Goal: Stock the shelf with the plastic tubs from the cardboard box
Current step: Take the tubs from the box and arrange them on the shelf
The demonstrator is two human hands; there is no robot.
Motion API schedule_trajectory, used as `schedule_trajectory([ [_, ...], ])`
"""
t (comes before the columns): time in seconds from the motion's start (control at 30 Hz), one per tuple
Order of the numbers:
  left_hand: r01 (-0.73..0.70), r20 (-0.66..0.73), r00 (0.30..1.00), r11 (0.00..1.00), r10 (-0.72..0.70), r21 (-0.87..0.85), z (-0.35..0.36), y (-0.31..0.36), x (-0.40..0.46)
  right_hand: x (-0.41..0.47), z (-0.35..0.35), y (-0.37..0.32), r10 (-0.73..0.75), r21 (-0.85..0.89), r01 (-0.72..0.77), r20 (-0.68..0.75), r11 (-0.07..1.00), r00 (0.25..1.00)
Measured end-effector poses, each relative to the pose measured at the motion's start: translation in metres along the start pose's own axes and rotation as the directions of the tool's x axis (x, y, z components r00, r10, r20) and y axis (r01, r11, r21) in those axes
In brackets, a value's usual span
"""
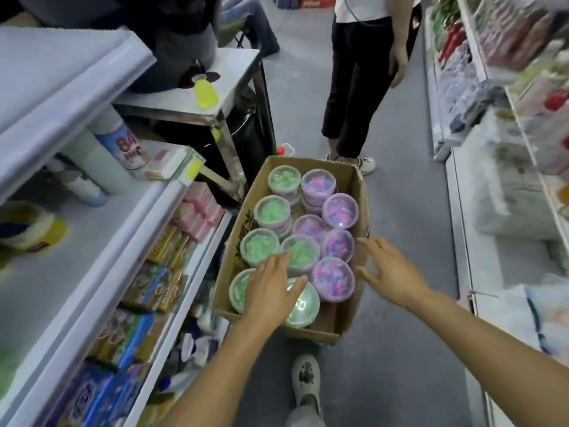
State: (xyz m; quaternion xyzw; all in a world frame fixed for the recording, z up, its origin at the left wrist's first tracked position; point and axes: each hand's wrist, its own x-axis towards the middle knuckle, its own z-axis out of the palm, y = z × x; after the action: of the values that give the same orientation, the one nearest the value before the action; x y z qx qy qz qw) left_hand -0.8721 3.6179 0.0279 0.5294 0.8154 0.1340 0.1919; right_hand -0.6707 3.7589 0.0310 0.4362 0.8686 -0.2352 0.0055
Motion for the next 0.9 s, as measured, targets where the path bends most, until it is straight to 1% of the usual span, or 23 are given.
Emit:
schedule_trajectory([
  [0.13,-0.003,0.085,0.996,0.997,0.009,-0.072,0.015,-0.008,0.089,0.073,0.012,0.020,0.082,0.045,-0.083,0.032,0.996,0.996],
  [0.23,0.050,0.136,0.990,0.988,-0.030,-0.149,0.025,-0.013,0.157,0.126,0.021,0.038,0.123,0.035,-0.125,0.048,0.992,0.991],
  [0.3,0.118,0.163,0.983,0.962,-0.079,-0.246,0.032,-0.012,0.199,0.159,0.028,0.050,0.148,0.023,-0.150,0.047,0.988,0.988],
  [0.4,0.285,0.229,0.952,0.858,-0.202,-0.428,0.046,-0.010,0.258,0.204,0.037,0.069,0.121,-0.016,-0.121,0.050,0.993,0.991],
  [0.47,0.398,0.273,0.916,0.748,-0.293,-0.531,0.058,-0.009,0.294,0.231,0.042,0.078,0.103,-0.027,-0.102,0.063,0.994,0.993],
  [0.53,0.472,0.305,0.882,0.652,-0.360,-0.593,0.073,-0.010,0.323,0.254,0.046,0.082,0.140,-0.055,-0.135,0.099,0.989,0.985],
  [0.57,0.494,0.313,0.869,0.641,-0.383,-0.588,0.079,-0.009,0.334,0.265,0.047,0.082,0.165,-0.076,-0.156,0.120,0.985,0.979],
  [0.7,0.561,0.341,0.828,0.674,-0.445,-0.481,0.102,-0.011,0.366,0.299,0.056,0.090,0.203,-0.115,-0.184,0.177,0.976,0.963],
  [0.77,0.600,0.367,0.800,0.645,-0.476,-0.473,0.115,-0.017,0.377,0.307,0.059,0.090,0.217,-0.153,-0.187,0.215,0.970,0.952],
  [0.83,0.643,0.411,0.766,0.567,-0.495,-0.516,0.118,-0.022,0.383,0.312,0.062,0.088,0.222,-0.184,-0.183,0.226,0.966,0.949],
  [0.9,0.662,0.466,0.746,0.452,-0.476,-0.598,0.113,-0.017,0.380,0.313,0.062,0.085,0.214,-0.186,-0.176,0.206,0.967,0.955],
])
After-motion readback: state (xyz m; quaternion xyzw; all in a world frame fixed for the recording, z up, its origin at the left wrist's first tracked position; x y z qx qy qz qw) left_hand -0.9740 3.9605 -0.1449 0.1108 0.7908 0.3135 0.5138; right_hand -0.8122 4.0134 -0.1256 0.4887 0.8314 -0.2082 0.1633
